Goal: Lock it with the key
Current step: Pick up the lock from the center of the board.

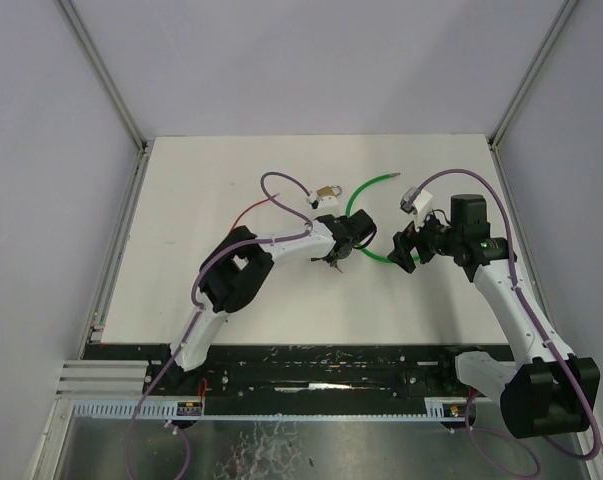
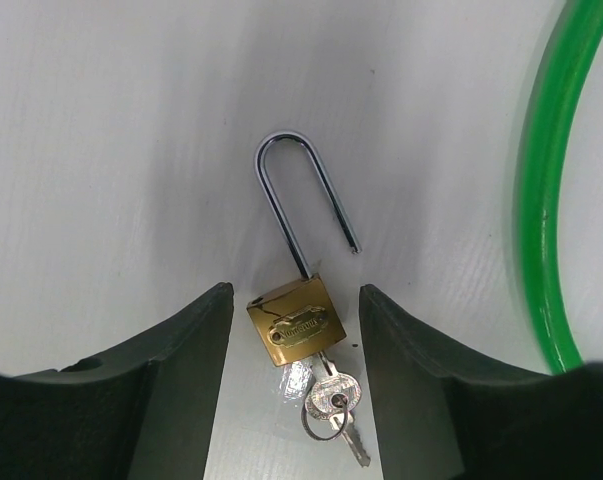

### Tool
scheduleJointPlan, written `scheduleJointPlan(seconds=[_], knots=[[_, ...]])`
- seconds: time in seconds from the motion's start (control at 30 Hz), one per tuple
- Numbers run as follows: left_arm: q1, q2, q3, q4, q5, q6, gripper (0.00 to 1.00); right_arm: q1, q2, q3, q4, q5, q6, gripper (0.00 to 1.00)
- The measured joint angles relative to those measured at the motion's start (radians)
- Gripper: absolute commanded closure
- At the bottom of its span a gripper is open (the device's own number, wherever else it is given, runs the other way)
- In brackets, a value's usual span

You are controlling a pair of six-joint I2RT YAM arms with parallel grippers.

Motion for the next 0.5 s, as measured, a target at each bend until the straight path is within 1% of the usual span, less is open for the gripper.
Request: scheduleJointPlan(seconds=[0.07, 0.13, 0.2, 0.3, 0.5], knots=[[0.000, 0.000, 0.000, 0.000, 0.000, -0.005, 0.49, 0.000, 0.000, 0.000, 0.001, 0.000, 0.000, 0.14], [0.000, 0.000, 0.000, 0.000, 0.001, -0.007, 0.53, 0.000, 0.000, 0.000, 0.002, -0.001, 0.000, 0.14], [-0.001, 0.000, 0.000, 0.001, 0.005, -0.010, 0.55, 0.000, 0.000, 0.000, 0.004, -0.001, 0.000, 0.14], [-0.001, -0.001, -0.008, 0.011, 0.006, -0.012, 0.60, -0.001, 0.000, 0.000, 0.005, -0.001, 0.000, 0.14], [0.000, -0.027, -0.059, 0.060, 0.008, -0.014, 0.60, -0.002, 0.000, 0.000, 0.005, -0.006, 0.001, 0.14]])
